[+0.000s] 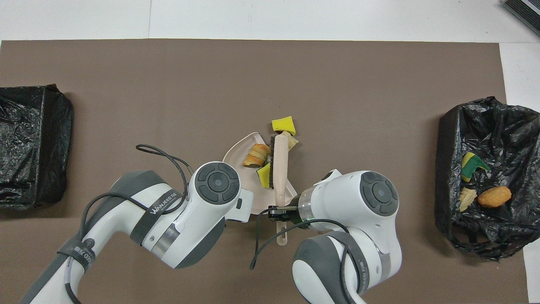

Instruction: Sweep and dump trash in bin

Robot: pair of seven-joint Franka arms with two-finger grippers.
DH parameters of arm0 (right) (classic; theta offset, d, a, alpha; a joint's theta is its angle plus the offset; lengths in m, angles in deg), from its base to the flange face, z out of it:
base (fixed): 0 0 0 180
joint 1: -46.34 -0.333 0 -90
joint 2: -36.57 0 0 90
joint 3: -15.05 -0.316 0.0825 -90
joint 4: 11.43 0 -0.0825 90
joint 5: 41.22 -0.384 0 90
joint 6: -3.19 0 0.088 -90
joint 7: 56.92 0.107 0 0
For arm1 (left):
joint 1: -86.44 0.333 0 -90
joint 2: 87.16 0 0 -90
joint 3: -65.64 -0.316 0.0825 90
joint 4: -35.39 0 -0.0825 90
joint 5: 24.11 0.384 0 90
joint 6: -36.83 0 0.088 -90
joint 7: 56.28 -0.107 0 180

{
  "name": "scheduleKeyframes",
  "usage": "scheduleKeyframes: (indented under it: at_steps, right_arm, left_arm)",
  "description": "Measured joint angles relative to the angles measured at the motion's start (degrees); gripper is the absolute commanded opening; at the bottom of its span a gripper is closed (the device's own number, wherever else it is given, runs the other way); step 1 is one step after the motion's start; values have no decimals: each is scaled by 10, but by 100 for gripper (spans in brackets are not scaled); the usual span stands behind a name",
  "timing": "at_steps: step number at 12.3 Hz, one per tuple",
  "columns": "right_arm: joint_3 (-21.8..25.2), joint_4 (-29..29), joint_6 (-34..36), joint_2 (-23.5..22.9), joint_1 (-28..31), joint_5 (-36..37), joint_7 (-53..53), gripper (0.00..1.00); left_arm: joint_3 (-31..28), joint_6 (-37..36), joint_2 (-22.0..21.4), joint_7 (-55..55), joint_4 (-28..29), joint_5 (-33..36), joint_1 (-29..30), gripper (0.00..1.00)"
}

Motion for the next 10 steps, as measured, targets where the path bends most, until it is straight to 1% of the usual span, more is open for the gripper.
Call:
scheduleKeyframes:
  at_steps: [2, 5, 6, 8, 10]
  right_arm:
    - [5, 4, 30, 0, 22, 16, -30, 0]
    - [9, 33, 107, 1, 84, 94, -78, 0]
    - [9, 39, 116, 1, 106, 112, -112, 0]
    - [10, 39, 113, -1, 146, 155, -186, 0]
    - [11, 50, 90, -23, 168, 194, -218, 0]
  left_arm:
    - [0, -3, 1, -9, 0, 0, 6, 0]
    - [0, -33, 3, -10, -16, 0, 10, 0]
    - [-1, -43, 6, -11, -27, 0, 11, 0]
    - [-3, -55, 14, -21, -45, 2, 12, 0]
    - [-5, -62, 26, -74, -62, 15, 27, 0]
